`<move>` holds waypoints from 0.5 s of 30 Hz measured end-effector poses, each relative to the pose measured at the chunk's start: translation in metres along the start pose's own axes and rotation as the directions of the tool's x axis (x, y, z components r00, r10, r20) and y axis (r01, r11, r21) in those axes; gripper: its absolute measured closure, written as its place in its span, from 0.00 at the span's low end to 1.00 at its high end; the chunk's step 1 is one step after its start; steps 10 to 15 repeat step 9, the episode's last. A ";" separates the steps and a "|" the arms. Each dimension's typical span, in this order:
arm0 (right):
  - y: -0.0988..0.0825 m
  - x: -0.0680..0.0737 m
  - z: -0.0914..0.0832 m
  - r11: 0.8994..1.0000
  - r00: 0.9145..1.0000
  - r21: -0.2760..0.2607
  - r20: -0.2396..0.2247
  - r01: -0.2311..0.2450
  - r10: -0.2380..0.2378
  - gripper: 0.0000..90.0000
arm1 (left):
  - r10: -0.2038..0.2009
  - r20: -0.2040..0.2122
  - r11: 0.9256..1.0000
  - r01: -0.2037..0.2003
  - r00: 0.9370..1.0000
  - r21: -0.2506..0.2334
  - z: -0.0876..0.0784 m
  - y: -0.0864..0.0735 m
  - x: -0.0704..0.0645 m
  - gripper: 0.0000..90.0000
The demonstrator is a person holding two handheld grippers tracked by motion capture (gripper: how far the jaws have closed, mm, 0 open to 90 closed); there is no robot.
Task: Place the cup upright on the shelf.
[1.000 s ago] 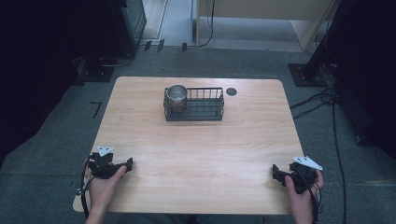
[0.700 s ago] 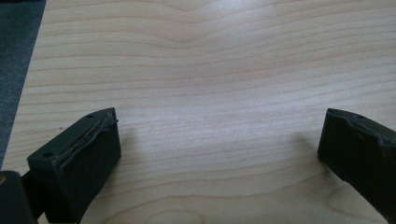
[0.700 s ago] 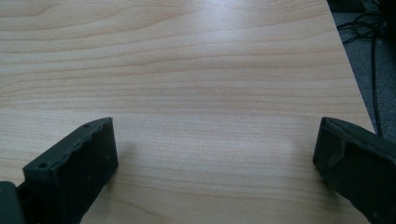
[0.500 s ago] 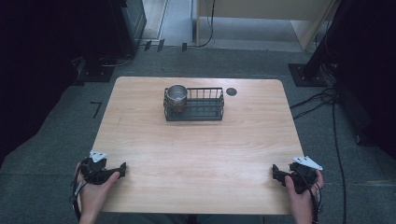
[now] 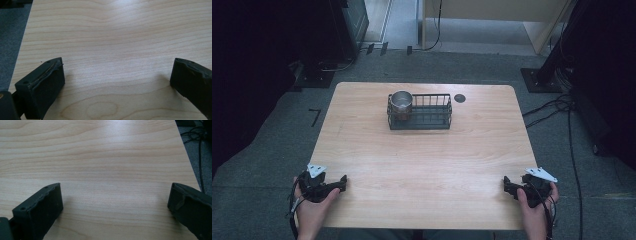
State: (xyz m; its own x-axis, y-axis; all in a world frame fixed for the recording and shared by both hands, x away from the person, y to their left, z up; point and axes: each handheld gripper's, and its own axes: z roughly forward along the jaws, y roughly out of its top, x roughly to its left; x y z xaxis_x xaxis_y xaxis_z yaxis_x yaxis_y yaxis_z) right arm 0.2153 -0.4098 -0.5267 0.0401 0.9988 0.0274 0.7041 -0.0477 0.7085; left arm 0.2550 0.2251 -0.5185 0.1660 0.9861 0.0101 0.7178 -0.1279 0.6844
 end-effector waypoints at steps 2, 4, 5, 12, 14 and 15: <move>0.000 0.000 0.000 1.000 1.000 0.000 0.000 0.000 0.000 0.00 | -0.004 -0.005 1.000 0.004 1.000 0.000 0.000 0.000 0.000 0.00; 0.000 0.000 0.000 1.000 1.000 0.000 0.000 0.000 0.000 0.00 | -0.017 -0.017 1.000 0.017 1.000 0.001 0.000 0.001 -0.002 0.00; 0.000 0.000 0.000 1.000 1.000 0.000 0.000 0.000 0.000 0.00 | -0.025 -0.025 1.000 0.025 0.999 -0.001 0.001 0.001 -0.003 0.00; 0.000 0.000 0.000 1.000 1.000 0.000 0.000 0.000 0.000 0.00 | -0.028 -0.027 1.000 0.028 0.999 0.000 0.001 0.001 -0.003 0.00; 0.000 0.000 0.000 1.000 1.000 0.000 0.000 0.000 0.000 0.00 | -0.028 -0.027 1.000 0.028 0.999 0.000 0.001 0.001 -0.003 0.00; 0.000 0.000 0.000 1.000 1.000 0.000 0.000 0.000 0.000 0.00 | -0.028 -0.027 1.000 0.028 0.999 0.000 0.001 0.001 -0.003 0.00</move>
